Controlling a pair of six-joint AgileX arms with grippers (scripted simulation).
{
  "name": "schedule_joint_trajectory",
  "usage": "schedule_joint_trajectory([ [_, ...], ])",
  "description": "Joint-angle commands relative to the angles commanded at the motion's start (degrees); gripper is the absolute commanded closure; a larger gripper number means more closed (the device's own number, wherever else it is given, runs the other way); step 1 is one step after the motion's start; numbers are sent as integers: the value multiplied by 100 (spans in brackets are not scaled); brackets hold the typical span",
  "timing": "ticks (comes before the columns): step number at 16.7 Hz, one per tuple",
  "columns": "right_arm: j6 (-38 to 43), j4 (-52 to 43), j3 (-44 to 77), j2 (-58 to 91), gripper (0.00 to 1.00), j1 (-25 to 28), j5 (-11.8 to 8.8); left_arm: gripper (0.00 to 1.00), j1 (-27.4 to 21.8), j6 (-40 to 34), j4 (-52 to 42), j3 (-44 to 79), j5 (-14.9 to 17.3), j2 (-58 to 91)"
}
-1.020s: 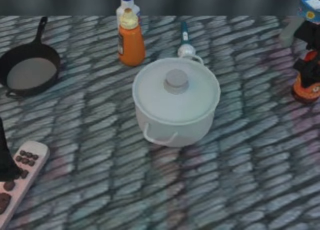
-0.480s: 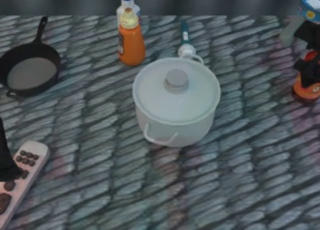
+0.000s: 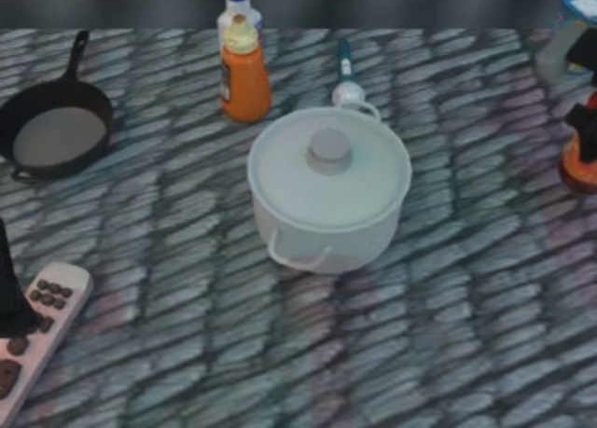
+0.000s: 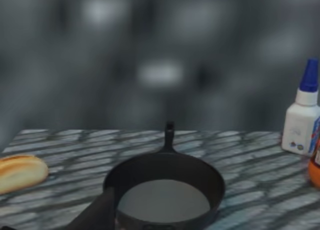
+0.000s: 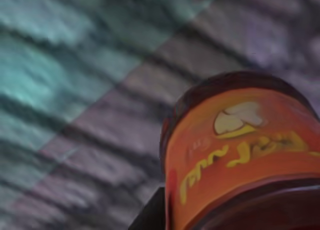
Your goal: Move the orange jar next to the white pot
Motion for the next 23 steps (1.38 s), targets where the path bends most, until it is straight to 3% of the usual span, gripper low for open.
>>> schedule_joint_trajectory([
  [6,11,-270,-1379,-1699,100,52,-16,0,0,0,0,0,0,0],
  [14,208,-301,-1444,-1743,100,75,-21,0,0,0,0,0,0,0],
  [18,1233,-284,-1258,-1454,100,322,-31,0,0,0,0,0,0,0],
  [23,3379,-166,-913,-1017,100,772,-46,0,0,0,0,0,0,0],
])
